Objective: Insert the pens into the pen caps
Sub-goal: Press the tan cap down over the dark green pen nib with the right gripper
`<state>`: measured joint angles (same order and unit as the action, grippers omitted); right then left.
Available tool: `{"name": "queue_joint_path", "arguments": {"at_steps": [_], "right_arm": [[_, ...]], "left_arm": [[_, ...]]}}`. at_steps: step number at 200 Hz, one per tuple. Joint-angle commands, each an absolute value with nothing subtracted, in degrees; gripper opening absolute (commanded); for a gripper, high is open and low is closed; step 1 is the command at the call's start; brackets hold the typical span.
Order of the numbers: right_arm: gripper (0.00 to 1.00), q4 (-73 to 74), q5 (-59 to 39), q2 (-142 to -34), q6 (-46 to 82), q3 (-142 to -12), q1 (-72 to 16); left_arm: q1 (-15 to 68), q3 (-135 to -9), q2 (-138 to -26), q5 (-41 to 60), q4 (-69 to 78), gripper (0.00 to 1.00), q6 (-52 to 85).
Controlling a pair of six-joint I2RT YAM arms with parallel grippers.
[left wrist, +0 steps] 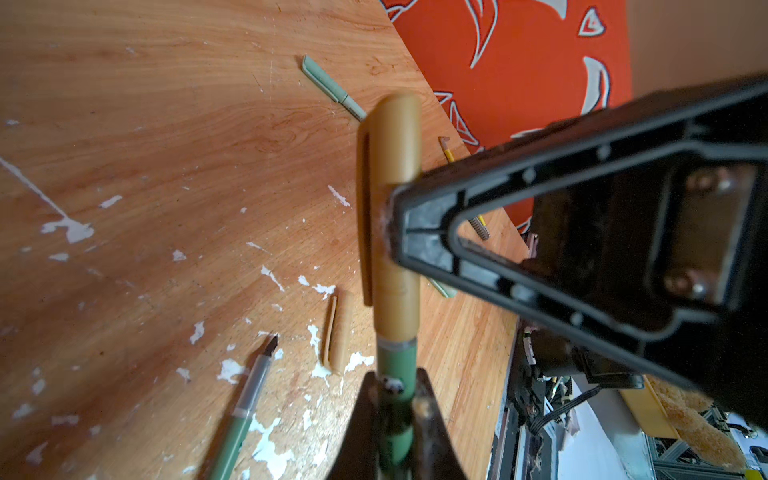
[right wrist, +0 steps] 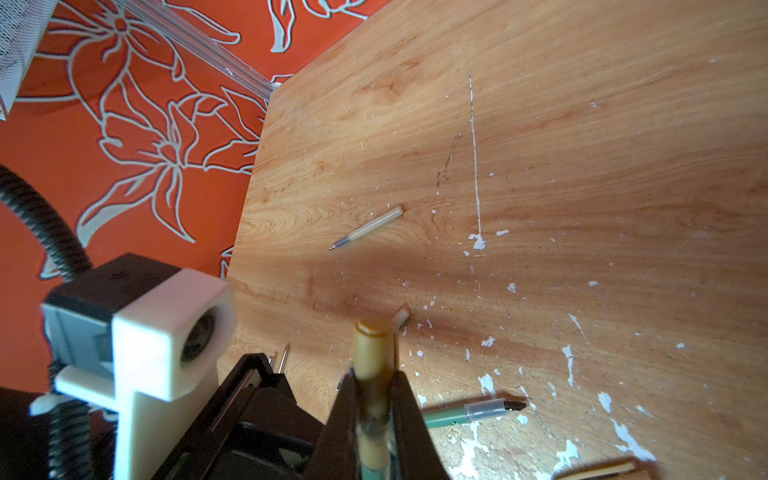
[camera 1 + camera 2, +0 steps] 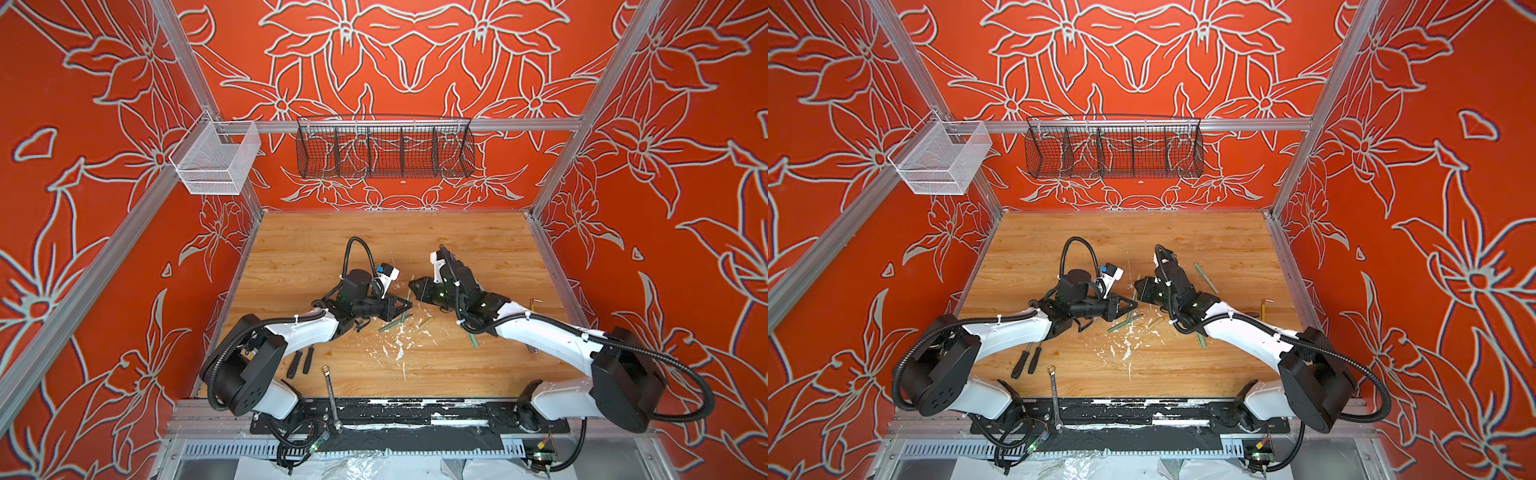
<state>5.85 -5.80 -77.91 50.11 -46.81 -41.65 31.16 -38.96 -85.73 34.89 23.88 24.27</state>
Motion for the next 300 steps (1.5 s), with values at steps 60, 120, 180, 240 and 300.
{"name": "queue_joint_path", "arguments": {"at_steps": [60, 120, 180, 240, 300], "right_arm": [[0.00, -6.50, -13.67, -79.10, 50.17, -43.60, -46.78], [0.00, -6.25, -9.14, -76.39, 46.88, -45.05, -47.02], [0.00, -4.65, -2.71, -76.86, 39.41, -53.55, -45.97], [0.00, -4.72, -6.25, -78.04, 35.26, -53.06, -46.02], [0.00, -2.91, -5.89, -77.28, 39.61, -51.33, -45.84]], "left_arm": [[27.21, -51.17, -89.42, 35.72, 39.02, 0.00, 22.89], [26.72, -52.39, -90.88, 38.84, 38.63, 0.00, 24.26], [26.89, -47.42, -91.57, 43.74, 43.01, 0.00, 29.11], [26.89, -45.43, -89.75, 42.76, 45.17, 0.00, 30.00], [26.89, -49.20, -91.54, 43.47, 44.73, 0.00, 29.94]]}}
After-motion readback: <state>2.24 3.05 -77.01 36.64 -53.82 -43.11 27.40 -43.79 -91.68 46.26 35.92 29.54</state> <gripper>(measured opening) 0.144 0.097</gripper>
